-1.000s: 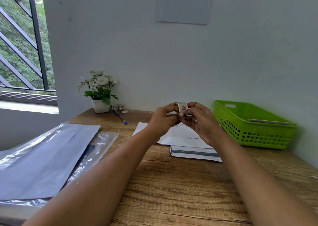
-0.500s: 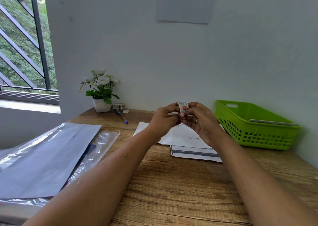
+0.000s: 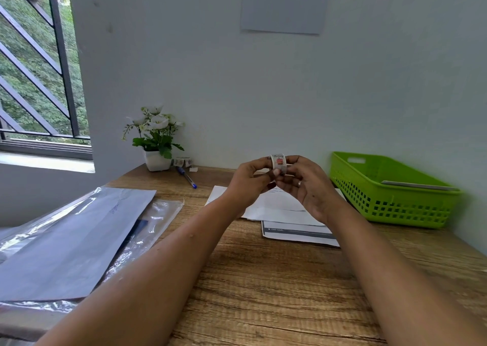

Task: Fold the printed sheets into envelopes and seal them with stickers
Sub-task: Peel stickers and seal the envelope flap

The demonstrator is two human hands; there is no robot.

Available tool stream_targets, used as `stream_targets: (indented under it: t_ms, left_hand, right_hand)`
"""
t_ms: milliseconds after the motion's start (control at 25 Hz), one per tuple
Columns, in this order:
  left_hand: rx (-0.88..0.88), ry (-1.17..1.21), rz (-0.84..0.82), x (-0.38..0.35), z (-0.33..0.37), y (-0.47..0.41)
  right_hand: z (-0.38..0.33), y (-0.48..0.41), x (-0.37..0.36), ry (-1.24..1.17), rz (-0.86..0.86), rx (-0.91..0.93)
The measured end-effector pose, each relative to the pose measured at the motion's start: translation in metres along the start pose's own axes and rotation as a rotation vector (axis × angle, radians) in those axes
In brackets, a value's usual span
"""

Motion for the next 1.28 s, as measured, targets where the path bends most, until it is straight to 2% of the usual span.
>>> stream_targets:
  t_ms: [160,720,880,1040,1280]
  left_hand:
    - [0.005,0.002,-0.011,-0.002,-0.001,0.000]
    - [-0.029,-0.009,0.057,-0.004,0.001,0.000]
    - [-0.013,0.020,0.133,0.002,0.001,-0.001]
    - [-0.004,0.020,0.126,0.004,0.002,0.000]
    - [-0.013,0.005,0.066,0.001,0.003,-0.001]
  right_hand:
    - [-0.001,0.001,0.001,-0.024,0.039,0.013]
    - [0.002,-0.002,0.004,0.009,-0.005,0.058]
    - [-0.001,-0.004,0.005,0.193,0.031,0.220]
    - [-0.005,-0.004,0.004,0.454,0.059,0.409]
    - [-0.012,0.000,0.008,0.543,0.056,0.530]
Point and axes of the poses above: each hand's wrist, its own y-axis away from the middle knuckle, its own x-axis out of the back of the hand, z = x × y, the point moved 4 cm from there along -y, towards the middle knuckle, and after that the axes turned 10 degrees about x, right-handed, at the moved point
